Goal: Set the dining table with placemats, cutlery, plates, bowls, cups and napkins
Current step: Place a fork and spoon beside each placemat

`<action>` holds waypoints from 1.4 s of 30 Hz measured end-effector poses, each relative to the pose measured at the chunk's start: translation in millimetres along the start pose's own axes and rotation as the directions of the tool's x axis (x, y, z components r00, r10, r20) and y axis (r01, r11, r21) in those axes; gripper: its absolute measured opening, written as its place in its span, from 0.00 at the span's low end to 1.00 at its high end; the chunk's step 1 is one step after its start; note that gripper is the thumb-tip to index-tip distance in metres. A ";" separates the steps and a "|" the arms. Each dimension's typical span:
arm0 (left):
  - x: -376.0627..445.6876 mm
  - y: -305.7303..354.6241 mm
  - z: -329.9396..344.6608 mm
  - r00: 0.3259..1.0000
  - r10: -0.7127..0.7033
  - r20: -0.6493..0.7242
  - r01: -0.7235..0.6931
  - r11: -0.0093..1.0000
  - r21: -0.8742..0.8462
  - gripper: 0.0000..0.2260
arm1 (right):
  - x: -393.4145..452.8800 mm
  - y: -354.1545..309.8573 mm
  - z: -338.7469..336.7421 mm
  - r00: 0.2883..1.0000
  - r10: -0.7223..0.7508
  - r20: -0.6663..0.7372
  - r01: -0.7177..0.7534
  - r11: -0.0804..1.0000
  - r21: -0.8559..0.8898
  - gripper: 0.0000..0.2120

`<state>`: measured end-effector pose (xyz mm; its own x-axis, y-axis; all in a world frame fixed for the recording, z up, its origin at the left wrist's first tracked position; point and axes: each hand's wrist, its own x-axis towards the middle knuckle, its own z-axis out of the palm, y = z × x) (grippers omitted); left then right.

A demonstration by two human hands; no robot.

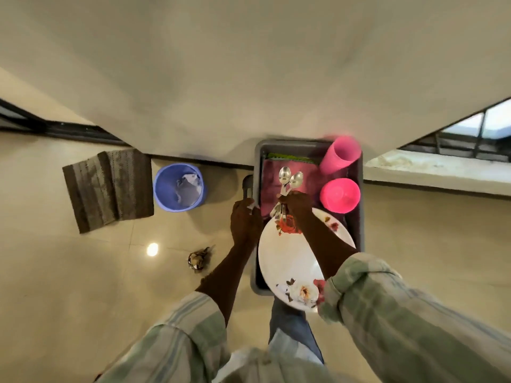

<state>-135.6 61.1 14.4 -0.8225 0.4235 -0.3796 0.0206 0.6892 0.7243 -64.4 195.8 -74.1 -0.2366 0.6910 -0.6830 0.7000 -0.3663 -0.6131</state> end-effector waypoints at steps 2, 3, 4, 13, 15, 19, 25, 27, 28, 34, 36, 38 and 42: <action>-3.9 1.1 -16.3 0.997 -0.011 0.071 0.014 0.999 -0.045 0.09 | -44.8 -7.6 -9.0 0.999 0.037 0.000 -0.036 0.993 0.109 0.14; -8.2 1.9 -25.4 0.989 -0.019 0.149 0.029 0.998 -0.061 0.09 | -69.1 -6.0 -12.3 0.999 0.041 -0.014 -0.038 0.984 0.171 0.12; -12.3 2.0 -33.1 0.970 -0.030 0.241 0.050 0.996 -0.079 0.11 | -97.4 -4.0 -15.4 0.997 0.048 -0.052 -0.036 0.977 0.208 0.09; -105.3 -8.4 -96.4 0.606 -0.072 0.792 0.284 0.950 -0.130 0.13 | -310.4 38.9 15.6 0.975 0.097 -0.202 0.010 0.882 0.471 0.11; -135.0 -26.6 -101.5 0.524 -0.073 0.849 0.266 0.961 -0.081 0.14 | -348.1 56.7 19.4 0.957 0.125 -0.264 0.041 0.838 0.544 0.08; -155.9 -41.2 -103.6 0.479 -0.088 0.873 0.232 0.972 -0.030 0.12 | -392.6 76.2 27.6 0.951 0.127 -0.281 0.075 0.788 0.612 0.06; -246.4 -55.7 -99.3 0.288 -0.026 0.957 0.004 1.000 0.026 0.09 | -470.2 155.3 26.1 0.877 0.279 -0.391 0.106 0.681 0.725 0.10; -275.4 -64.6 -95.5 0.228 -0.043 0.973 -0.035 0.998 0.052 0.08 | -496.0 177.7 28.5 0.846 0.331 -0.418 0.117 0.651 0.750 0.12; -291.4 -70.0 -93.4 0.200 -0.052 0.978 -0.062 0.996 0.066 0.08 | -510.2 189.0 29.3 0.830 0.359 -0.427 0.120 0.633 0.765 0.11; -394.9 -121.5 -96.5 0.158 -0.097 0.983 -0.170 0.978 0.124 0.09 | -593.5 270.9 52.9 0.728 0.513 -0.455 0.161 0.517 0.841 0.09; -422.8 -138.4 -102.4 0.143 -0.108 0.984 -0.165 0.977 0.132 0.09 | -616.9 292.8 63.2 0.689 0.556 -0.465 0.213 0.458 0.863 0.08; -449.0 -155.1 -107.2 0.140 -0.116 0.983 -0.164 0.977 0.138 0.09 | -639.7 314.3 73.3 0.639 0.598 -0.484 0.281 0.405 0.870 0.07; -497.1 -183.3 -115.2 0.122 -0.135 0.983 -0.192 0.969 0.157 0.09 | -682.4 350.8 89.8 0.561 0.678 -0.475 0.380 0.299 0.875 0.06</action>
<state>204.0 -343.5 136.7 0.4559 0.5367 -0.7100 0.2672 0.6784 0.6844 282.1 -460.2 141.3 0.6617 0.4356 -0.6103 -0.4703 -0.3927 -0.7903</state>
